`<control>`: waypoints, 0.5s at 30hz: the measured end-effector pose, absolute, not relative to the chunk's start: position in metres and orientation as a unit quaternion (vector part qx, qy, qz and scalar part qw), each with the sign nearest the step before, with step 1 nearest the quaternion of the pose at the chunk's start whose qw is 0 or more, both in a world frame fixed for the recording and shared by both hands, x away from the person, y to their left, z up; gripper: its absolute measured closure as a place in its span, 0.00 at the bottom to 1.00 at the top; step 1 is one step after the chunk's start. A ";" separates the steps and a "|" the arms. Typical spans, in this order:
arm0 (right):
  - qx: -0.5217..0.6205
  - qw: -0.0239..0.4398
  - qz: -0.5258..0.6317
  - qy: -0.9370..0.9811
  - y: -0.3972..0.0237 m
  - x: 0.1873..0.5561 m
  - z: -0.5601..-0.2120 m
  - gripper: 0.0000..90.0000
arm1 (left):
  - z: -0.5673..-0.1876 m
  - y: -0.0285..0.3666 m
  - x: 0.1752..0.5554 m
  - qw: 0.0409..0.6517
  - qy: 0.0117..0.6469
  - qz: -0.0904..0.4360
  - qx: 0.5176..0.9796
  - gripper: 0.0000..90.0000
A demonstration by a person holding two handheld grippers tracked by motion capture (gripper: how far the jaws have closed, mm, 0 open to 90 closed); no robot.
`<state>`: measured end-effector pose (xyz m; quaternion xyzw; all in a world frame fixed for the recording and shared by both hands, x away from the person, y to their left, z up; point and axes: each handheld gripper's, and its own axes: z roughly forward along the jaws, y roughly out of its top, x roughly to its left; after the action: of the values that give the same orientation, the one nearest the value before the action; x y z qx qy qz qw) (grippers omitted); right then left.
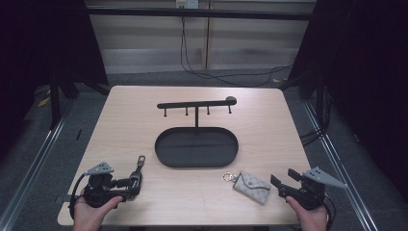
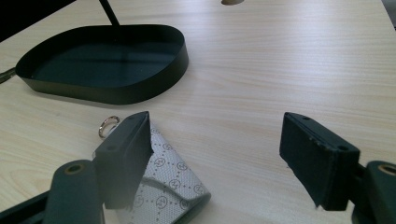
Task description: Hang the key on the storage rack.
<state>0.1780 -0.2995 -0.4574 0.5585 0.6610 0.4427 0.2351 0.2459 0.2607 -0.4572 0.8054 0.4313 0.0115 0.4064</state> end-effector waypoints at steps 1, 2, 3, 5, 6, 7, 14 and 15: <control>0.558 0.235 0.443 0.661 -0.299 0.178 -0.457 0.28 | -0.456 0.259 0.247 0.401 0.432 0.016 0.808 0.47; 0.557 0.235 0.444 0.662 -0.299 0.178 -0.457 0.27 | -0.455 0.257 0.249 0.395 0.434 0.017 0.810 0.47; 0.555 0.237 0.443 0.663 -0.299 0.178 -0.457 0.27 | -0.454 0.256 0.250 0.391 0.436 0.018 0.810 0.47; 0.556 0.230 0.443 0.665 -0.299 0.178 -0.457 0.26 | -0.452 0.254 0.253 0.385 0.432 0.018 0.815 0.47; 0.556 0.229 0.443 0.665 -0.299 0.178 -0.457 0.26 | -0.451 0.253 0.254 0.383 0.432 0.017 0.816 0.47; 0.556 0.230 0.443 0.665 -0.299 0.178 -0.457 0.26 | -0.449 0.252 0.255 0.384 0.431 0.017 0.816 0.47; 0.557 0.219 0.437 0.672 -0.298 0.182 -0.460 0.25 | -0.434 0.251 0.267 0.385 0.423 0.016 0.820 0.49; 0.556 0.218 0.437 0.673 -0.298 0.182 -0.460 0.25 | -0.432 0.251 0.269 0.386 0.420 0.016 0.821 0.50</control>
<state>0.1817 -0.2980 -0.4596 0.5562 0.6726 0.4369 0.2176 0.2694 0.2510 -0.4317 0.8214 0.4201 0.0163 0.3855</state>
